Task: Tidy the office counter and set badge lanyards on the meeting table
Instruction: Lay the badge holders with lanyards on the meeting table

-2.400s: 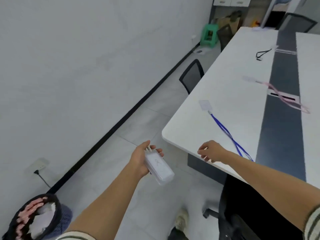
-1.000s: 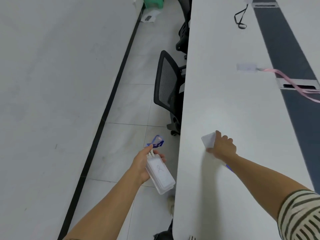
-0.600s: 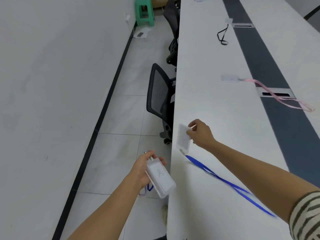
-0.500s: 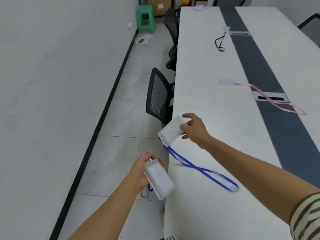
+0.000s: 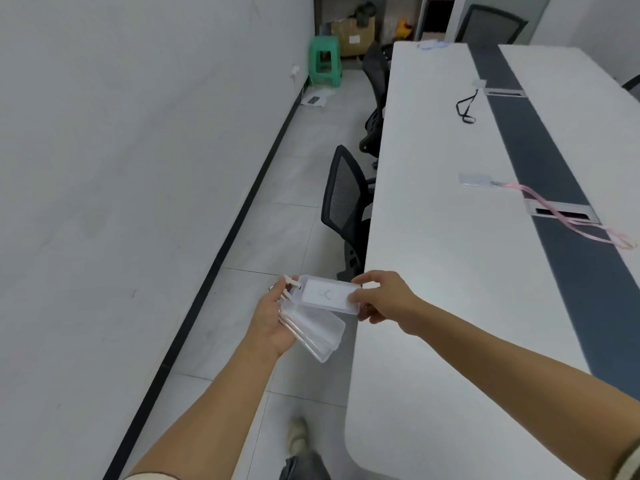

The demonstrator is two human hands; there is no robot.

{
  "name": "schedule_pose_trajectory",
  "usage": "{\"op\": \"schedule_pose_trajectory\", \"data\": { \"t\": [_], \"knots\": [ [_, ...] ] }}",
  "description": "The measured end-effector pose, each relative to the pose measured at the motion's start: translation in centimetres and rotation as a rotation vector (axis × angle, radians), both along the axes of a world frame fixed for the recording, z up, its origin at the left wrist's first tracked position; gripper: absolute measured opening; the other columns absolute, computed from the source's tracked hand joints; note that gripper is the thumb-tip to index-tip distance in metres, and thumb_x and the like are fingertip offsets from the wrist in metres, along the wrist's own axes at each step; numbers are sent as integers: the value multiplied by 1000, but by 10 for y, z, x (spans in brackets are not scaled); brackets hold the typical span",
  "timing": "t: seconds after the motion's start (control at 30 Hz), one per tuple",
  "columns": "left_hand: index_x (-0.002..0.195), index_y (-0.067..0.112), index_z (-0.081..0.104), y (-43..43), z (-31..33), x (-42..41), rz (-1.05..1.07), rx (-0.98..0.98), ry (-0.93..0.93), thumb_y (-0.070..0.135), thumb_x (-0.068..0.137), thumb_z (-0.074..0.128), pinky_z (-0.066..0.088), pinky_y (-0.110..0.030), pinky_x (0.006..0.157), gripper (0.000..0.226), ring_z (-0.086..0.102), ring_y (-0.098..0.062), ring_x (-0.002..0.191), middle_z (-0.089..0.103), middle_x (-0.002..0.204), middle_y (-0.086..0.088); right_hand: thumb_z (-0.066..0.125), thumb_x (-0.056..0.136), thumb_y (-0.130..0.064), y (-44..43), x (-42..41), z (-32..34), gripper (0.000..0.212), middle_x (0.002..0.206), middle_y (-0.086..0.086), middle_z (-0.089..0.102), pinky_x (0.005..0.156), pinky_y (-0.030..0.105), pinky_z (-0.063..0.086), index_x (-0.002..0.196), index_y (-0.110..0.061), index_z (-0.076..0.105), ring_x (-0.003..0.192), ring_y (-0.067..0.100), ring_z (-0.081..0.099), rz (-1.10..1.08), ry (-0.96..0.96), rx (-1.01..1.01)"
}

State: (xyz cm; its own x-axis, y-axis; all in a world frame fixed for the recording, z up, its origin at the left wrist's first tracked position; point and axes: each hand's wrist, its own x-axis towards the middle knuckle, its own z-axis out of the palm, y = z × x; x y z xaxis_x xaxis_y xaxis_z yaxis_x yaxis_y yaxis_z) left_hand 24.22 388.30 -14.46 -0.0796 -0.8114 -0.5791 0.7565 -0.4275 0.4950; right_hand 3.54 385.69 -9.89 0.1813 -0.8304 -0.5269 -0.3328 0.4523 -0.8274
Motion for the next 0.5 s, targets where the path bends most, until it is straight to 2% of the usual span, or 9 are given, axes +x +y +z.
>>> {"op": "schedule_pose_trajectory", "data": {
  "t": [0.1, 0.2, 0.3, 0.37, 0.4, 0.5],
  "knots": [
    [91, 15, 64, -20, 5, 17, 21, 16, 1, 33, 91, 60, 48, -51, 93, 19, 63, -32, 92, 67, 99, -12, 77, 81, -13, -7, 19, -1, 36, 68, 10, 71, 48, 22, 48, 112, -2, 60, 55, 19, 66, 50, 6, 8],
    [84, 16, 60, -46, 8, 40, 10, 9, -3, 32, 90, 62, 46, -52, 98, 17, 63, -30, 93, 68, 101, -13, 81, 79, -18, -25, 49, -10, 37, 76, 12, 72, 49, 23, 47, 106, -1, 62, 57, 17, 65, 71, 42, -27],
    [80, 16, 56, -79, 14, 77, 15, 12, -35, 31, 93, 60, 51, -49, 88, 20, 64, -28, 86, 68, 94, -12, 79, 81, -30, -54, 85, -18, 39, 93, 4, 69, 54, 24, 49, 109, -9, 62, 71, 15, 65, 89, 86, -58],
    [81, 15, 55, -105, 20, 107, 11, 1, -59, 30, 95, 58, 50, -48, 89, 20, 64, -27, 83, 67, 90, -11, 69, 90, -32, -77, 115, -19, 39, 103, 5, 67, 60, 26, 53, 121, -12, 58, 84, 21, 70, 87, -38, 55],
    [82, 15, 55, -117, 21, 121, 5, -9, -73, 30, 95, 58, 49, -48, 91, 19, 64, -27, 83, 67, 90, -11, 63, 95, -28, -86, 130, -18, 34, 101, 7, 68, 63, 28, 54, 123, -10, 58, 86, 24, 72, 80, -124, 122],
    [90, 12, 59, -152, 30, 163, -63, -49, -115, 32, 93, 60, 47, -50, 99, 20, 64, -29, 91, 67, 95, -13, 53, 99, -13, -113, 173, -14, 21, 80, 9, 71, 63, 28, 55, 117, -6, 61, 77, 24, 72, 16, -290, 202]
  ]
}}
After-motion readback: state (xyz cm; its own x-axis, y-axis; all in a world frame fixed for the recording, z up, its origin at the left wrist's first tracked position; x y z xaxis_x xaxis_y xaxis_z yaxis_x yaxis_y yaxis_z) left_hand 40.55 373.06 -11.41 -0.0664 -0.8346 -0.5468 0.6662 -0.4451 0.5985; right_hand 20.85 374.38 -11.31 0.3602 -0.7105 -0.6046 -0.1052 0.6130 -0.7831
